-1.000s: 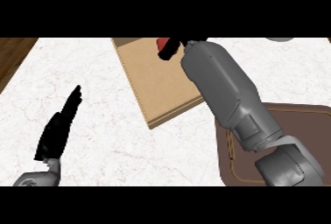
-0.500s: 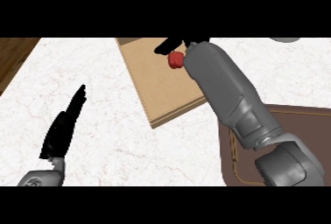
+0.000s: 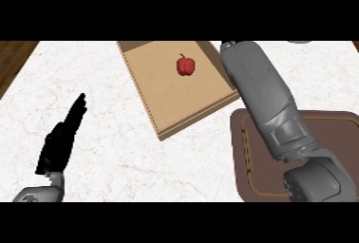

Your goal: Pick the bell pepper from the tray and place it in the cardboard box

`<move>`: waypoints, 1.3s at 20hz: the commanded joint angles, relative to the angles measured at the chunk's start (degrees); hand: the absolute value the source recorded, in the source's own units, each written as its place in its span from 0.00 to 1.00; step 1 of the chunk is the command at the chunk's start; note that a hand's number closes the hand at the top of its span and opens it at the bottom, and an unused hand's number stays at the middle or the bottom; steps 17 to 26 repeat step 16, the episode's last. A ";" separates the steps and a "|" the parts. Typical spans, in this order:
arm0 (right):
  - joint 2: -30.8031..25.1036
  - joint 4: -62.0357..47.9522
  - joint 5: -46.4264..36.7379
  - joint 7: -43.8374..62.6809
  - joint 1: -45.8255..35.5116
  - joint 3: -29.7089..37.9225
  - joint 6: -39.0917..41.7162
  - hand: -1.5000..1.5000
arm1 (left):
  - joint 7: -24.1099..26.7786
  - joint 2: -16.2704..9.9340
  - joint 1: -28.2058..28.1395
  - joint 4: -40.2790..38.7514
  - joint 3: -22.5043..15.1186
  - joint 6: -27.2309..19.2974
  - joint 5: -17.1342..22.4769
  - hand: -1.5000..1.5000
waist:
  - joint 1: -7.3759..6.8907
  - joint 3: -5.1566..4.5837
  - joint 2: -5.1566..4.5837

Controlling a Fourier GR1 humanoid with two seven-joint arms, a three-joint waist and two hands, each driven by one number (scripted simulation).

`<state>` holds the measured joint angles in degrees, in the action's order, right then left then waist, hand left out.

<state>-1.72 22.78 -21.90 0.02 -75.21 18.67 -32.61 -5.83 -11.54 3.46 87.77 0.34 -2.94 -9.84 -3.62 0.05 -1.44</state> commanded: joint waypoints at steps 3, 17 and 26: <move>-6.90 0.56 5.39 -5.72 2.33 6.62 -0.86 0.00 | 3.26 -0.58 -4.12 0.82 0.24 0.41 -0.28 0.50 | 0.87 -0.02 0.45; -22.62 6.09 12.24 -9.80 15.54 8.93 20.45 0.00 | 4.01 0.95 -6.12 0.55 1.40 -0.78 -0.70 0.50 | 3.30 -0.05 1.39; -22.62 6.09 12.24 -9.80 15.54 8.93 20.45 0.00 | 4.01 0.95 -6.12 0.55 1.40 -0.78 -0.70 0.50 | 3.30 -0.05 1.39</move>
